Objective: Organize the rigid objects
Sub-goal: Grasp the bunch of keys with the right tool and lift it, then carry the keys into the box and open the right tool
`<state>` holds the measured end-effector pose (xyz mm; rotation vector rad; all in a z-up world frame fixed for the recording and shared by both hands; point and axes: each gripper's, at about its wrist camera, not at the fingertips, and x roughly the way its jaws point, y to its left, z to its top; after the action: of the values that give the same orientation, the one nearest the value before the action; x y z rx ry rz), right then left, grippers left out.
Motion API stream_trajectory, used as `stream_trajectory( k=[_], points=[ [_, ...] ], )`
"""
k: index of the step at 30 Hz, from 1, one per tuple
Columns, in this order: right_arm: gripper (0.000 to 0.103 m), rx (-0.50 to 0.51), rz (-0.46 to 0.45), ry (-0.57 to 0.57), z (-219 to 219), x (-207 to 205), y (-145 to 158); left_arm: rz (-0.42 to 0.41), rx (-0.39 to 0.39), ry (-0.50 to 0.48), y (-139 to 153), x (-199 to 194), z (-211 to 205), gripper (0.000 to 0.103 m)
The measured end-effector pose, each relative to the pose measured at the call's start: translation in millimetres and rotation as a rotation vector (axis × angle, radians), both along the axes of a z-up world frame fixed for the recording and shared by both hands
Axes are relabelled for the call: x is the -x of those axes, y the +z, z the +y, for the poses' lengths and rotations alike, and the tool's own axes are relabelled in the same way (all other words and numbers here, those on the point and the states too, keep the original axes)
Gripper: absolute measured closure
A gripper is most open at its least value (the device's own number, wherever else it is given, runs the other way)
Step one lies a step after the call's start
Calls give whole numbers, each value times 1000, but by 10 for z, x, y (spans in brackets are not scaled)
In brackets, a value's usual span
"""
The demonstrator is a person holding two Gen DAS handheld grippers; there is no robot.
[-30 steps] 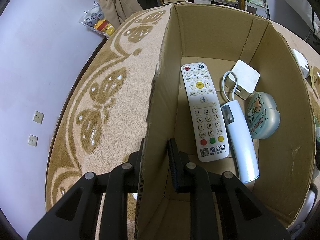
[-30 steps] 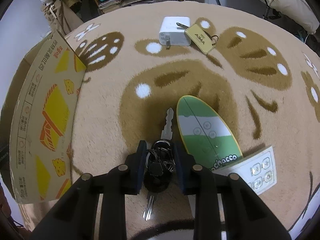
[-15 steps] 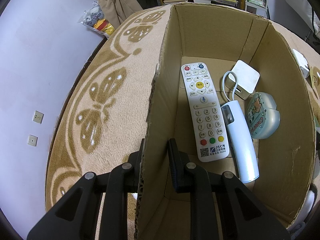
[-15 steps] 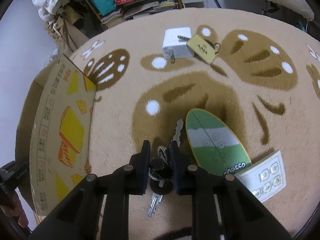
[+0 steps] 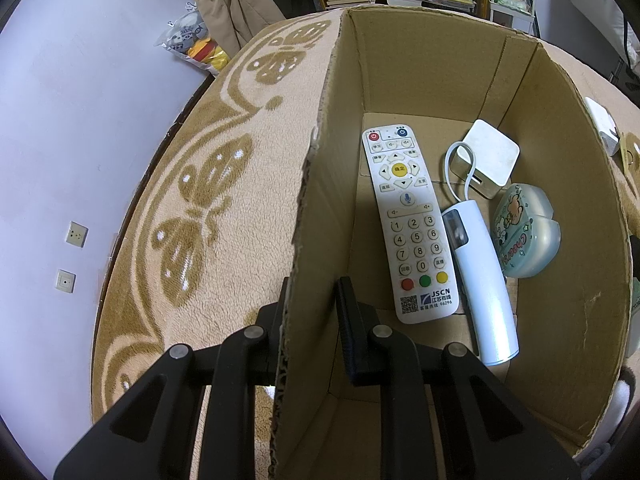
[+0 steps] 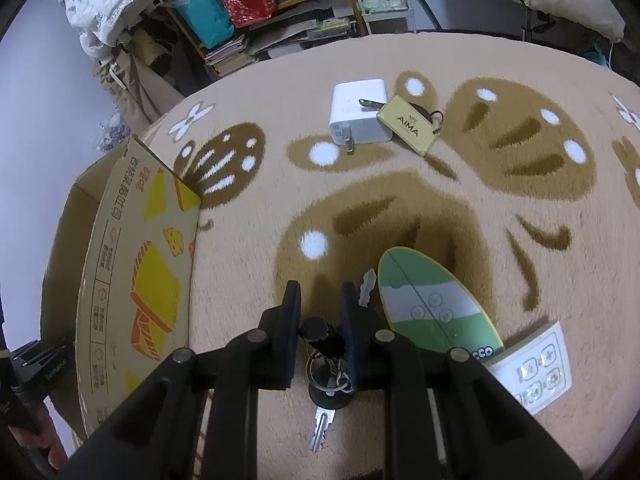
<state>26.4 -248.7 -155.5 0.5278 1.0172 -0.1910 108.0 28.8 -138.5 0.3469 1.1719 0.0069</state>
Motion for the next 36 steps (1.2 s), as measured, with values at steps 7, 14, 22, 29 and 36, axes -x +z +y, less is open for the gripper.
stream_trajectory(
  k=[7,14,22,29,36],
  points=[
    [82,14,-29,6,11,2,102,0,0,0,2,0,-3,85],
    [82,63,-49,47,105,-53,251,0,0,0,-4,3,-6,85],
    [82,79,-89,63,159,-91,412,0,0,0,-8,3,-5,85],
    [82,107,-103,82,187,-176,572,0,1,0,-8,2,-4,85],
    [82,159,-147,132,282,-315,911,0,0,1,-30,9,-4,85]
  ],
)
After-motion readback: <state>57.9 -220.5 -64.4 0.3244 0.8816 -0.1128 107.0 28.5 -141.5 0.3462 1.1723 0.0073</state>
